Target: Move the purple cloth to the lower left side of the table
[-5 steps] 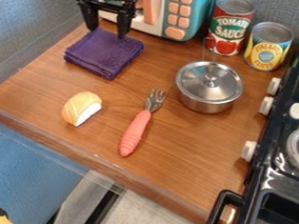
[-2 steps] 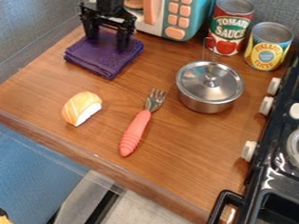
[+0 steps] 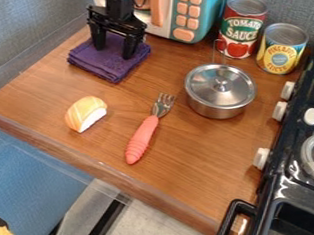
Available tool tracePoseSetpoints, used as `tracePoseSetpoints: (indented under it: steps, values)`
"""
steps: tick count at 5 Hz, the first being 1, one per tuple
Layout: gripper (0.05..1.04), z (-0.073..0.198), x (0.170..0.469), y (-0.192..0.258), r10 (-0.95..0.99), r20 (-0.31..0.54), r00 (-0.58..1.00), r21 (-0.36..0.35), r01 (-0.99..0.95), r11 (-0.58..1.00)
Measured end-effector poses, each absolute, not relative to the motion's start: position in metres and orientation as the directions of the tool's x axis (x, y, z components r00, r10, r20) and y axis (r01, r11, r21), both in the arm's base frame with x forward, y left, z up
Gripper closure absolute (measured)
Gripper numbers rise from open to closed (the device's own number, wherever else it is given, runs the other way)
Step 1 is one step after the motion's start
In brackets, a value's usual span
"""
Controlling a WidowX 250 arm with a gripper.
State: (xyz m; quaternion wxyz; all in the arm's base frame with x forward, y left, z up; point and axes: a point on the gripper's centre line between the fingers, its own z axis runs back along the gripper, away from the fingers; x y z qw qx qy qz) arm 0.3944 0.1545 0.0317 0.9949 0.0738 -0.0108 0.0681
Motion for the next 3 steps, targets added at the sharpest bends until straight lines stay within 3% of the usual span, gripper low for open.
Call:
tracePoseSetpoints:
  steps: [1,3]
  values:
    - [0.084,0.031,0.379,0.158,0.128,0.045,0.991,0.148,-0.133,0.980]
    - [0.083,0.030,0.318,0.191,0.107,0.043,0.993,0.117,-0.111,0.987]
